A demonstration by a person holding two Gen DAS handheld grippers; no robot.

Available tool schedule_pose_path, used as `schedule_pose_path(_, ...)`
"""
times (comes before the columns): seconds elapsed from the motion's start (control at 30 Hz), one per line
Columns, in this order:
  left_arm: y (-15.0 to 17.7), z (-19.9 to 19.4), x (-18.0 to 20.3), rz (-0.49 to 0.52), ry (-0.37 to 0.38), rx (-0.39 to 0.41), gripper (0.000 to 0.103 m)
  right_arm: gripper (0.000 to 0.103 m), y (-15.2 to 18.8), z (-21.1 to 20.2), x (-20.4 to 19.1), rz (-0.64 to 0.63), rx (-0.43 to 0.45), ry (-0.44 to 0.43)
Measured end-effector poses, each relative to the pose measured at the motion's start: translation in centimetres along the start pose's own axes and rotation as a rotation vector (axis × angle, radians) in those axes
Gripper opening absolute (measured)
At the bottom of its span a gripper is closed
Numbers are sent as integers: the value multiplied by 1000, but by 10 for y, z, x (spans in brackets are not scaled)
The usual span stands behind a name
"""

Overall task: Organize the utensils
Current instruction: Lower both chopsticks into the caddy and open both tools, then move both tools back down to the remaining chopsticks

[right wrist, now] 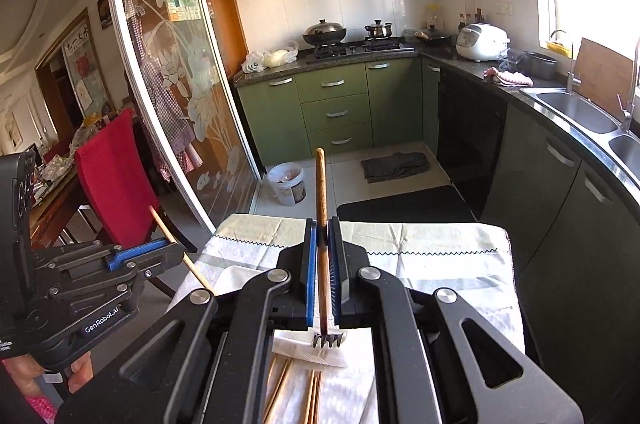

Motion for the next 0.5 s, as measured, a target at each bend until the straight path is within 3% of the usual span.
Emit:
schedule_pose_path(0.23, 11, -21, 3, 28, -5, 20, 20, 8, 5, 3, 0, -8, -15, 5)
schedule_pose_path(0.27, 14, -24, 5, 35, 1, 16, 21, 13, 6, 2, 0, -12, -15, 4)
schedule_pose_path(0.3, 17, -26, 7, 40, 5, 9, 21, 18, 6, 1, -1, -15, -14, 5)
schedule_pose_path(0.5, 56, -24, 15, 64, 19, -79, 23, 20, 12, -31, -4, -19, 35, -23)
Point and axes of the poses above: each gripper's, at about its wrist camera, not at the fingertips, and z roughly the way its jaws point, x to its right, y to its underside, the point moved 3 cm from there along z, roughly the way its jaws point, and after that the axes turned 1 degree about z, right-handed, at the moved point
